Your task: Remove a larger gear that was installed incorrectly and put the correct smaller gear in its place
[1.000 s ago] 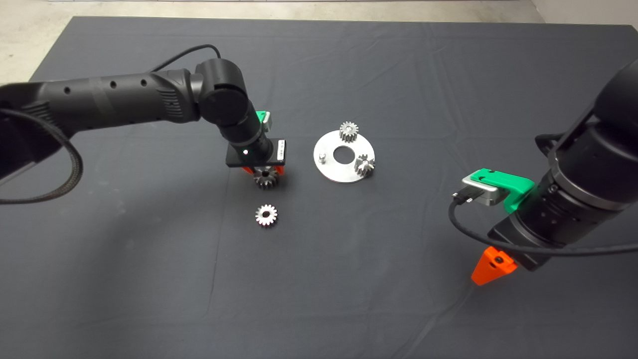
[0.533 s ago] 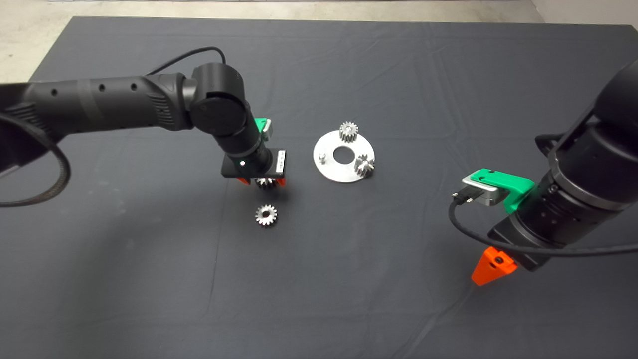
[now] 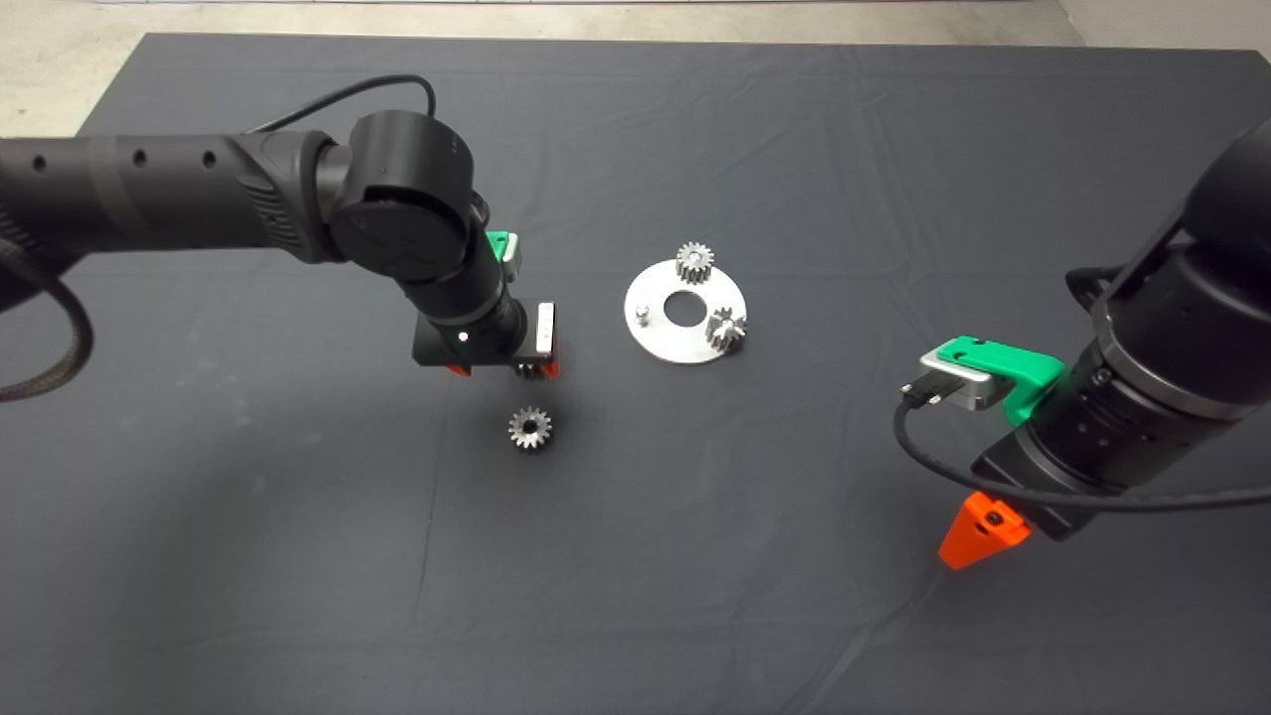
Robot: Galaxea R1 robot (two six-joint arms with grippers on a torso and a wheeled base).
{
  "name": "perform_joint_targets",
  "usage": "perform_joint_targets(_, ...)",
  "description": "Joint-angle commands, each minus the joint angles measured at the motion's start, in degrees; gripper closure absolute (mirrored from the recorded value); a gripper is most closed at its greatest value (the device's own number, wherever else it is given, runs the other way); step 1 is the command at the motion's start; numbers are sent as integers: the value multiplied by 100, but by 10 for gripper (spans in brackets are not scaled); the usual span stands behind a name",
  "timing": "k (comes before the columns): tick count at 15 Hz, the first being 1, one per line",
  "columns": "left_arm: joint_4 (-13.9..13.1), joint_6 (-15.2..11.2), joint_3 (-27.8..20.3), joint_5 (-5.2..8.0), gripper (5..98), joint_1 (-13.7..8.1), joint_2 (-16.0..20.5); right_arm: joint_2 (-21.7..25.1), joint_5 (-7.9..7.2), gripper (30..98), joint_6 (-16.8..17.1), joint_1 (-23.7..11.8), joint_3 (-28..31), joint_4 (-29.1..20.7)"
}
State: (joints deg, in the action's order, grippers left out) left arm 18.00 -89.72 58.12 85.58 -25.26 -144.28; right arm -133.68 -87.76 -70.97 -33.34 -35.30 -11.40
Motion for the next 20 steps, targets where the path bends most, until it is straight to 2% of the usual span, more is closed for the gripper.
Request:
perform_joint_targets(1,-279,-63,2,71,253,-49,290,-31,-602,308,13,-144,43,-47)
perform_joint_targets(3,-297,-257,-199,47,252,-49,299,-22,-602,308,13,-147,43,-43)
perform_joint_targets(5,-289,-423,-339,20,205,-49,308,4,-602,308,5,-147,43,-38)
perform_joint_targets(7,-288,-458,-510,0,180,-49,299,-5,-601,308,5,-147,43,-38)
perform_joint_targets(9,-287,-467,-688,-145,154,-41,299,-22,-602,308,5,-147,43,-29)
perform_joint_targets(15,-237,-590,-1014,-155,106,-6,281,-5,-602,308,5,-147,43,-45)
perform_joint_targets(16,-148,-656,-1089,-155,106,51,290,4,-602,308,5,-147,43,-38)
perform_joint_targets(18,287,-782,-1311,-147,106,308,316,-5,-602,308,5,-147,43,-29)
perform_joint_targets(20,734,-784,-1401,-147,106,515,316,-14,-602,308,5,-147,43,-29)
